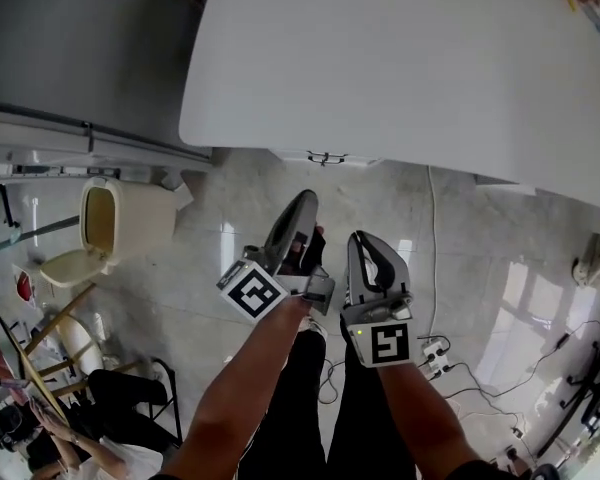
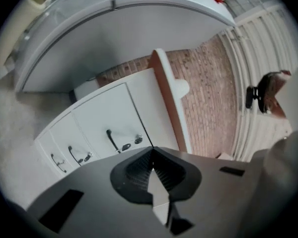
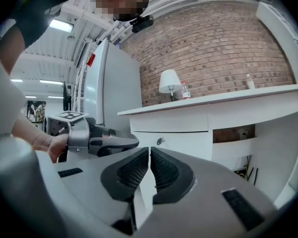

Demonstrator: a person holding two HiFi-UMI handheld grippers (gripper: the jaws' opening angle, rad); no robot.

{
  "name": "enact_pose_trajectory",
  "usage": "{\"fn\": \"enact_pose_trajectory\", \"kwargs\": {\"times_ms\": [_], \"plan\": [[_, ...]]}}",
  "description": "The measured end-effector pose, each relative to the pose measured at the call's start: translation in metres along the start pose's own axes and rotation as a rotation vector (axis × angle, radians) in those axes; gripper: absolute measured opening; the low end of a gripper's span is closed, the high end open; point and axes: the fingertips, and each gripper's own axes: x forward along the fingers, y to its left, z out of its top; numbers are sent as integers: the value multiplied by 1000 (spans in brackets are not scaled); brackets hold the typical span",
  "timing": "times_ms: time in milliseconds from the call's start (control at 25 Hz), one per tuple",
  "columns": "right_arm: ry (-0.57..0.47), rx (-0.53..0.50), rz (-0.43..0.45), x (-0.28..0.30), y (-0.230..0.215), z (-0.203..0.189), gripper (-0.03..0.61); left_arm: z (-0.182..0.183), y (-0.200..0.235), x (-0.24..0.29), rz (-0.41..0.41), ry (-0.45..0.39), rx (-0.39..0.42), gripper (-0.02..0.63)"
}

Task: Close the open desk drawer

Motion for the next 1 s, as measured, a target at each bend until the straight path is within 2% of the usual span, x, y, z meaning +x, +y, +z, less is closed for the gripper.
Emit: {"fn": "enact_pose_trajectory", "kwargs": {"times_ms": [120,280,440,600,680,840,1000], "plan": [[6,-18,9,-9,15,21,31,8,-34,-24,0,65,221,8],[9,-68,32,-26,29,59,29,22,-72,-56,33,100,388,8],[9,-94,33,-38,31,98,29,40,-121,-67,17,123,580,6],[25,-129,32,-54,44,132,29,56,-167,-82,1,139,732,8],[30,-155,41,-63,56,148,29,69,-184,-93,21,136,765,8],[34,-159,17,-75,72,193,29,102,-208,-115,99,121,773,8],[47,-189,-17,-99,80,233,29,102,-235,-139,112,145,854,8]]}}
